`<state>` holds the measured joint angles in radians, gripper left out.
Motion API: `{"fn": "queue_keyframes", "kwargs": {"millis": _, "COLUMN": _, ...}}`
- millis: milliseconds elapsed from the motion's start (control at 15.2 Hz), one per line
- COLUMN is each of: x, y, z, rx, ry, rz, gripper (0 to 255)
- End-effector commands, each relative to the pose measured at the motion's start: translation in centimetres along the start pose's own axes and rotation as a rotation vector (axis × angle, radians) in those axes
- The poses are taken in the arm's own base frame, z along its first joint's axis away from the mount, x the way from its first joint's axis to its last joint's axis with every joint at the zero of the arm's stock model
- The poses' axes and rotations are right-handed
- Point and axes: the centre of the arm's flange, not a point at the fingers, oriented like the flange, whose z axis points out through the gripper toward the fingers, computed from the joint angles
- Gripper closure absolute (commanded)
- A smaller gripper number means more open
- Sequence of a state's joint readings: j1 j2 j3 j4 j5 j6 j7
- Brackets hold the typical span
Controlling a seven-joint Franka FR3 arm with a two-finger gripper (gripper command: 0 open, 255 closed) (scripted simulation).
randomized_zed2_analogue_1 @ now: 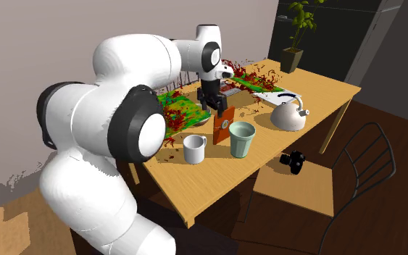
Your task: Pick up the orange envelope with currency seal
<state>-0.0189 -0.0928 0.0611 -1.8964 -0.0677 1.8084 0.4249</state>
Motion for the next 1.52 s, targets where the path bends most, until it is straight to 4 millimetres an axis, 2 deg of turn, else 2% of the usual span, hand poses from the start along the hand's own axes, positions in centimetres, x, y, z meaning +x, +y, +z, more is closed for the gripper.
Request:
{"fn": "queue_keyframes", "kwargs": {"millis": 0, "x": 2.8, "y": -0.9, "z": 1.4, "rx": -0.001, "ry": -0.011, "rz": 0.024, "gripper": 0}}
{"fn": "queue_keyframes", "kwargs": {"millis": 264, "x": 7.2, "y": -2.6, "z": 3.5, "rx": -0.003, "ry": -0.031, "rz": 0.066, "gripper": 0}}
{"fn": "queue_keyframes", "kwargs": {"millis": 726, "x": 7.1, "y": -2.8, "z": 7.2, "rx": -0.003, "ry": -0.031, "rz": 0.066, "gripper": 0}}
{"fn": "queue_keyframes", "kwargs": {"millis": 858, "x": 7.1, "y": -2.8, "z": 7.5, "rx": -0.003, "ry": -0.031, "rz": 0.066, "gripper": 0}}
{"fn": "queue_keyframes", "kwargs": {"millis": 924, "x": 7.2, "y": -2.7, "z": 7.5, "rx": -0.003, "ry": -0.031, "rz": 0.066, "gripper": 255}}
{"fn": "queue_keyframes", "kwargs": {"millis": 1452, "x": 7.5, "y": -2.9, "z": 7.5, "rx": -0.003, "ry": -0.031, "rz": 0.066, "gripper": 255}}
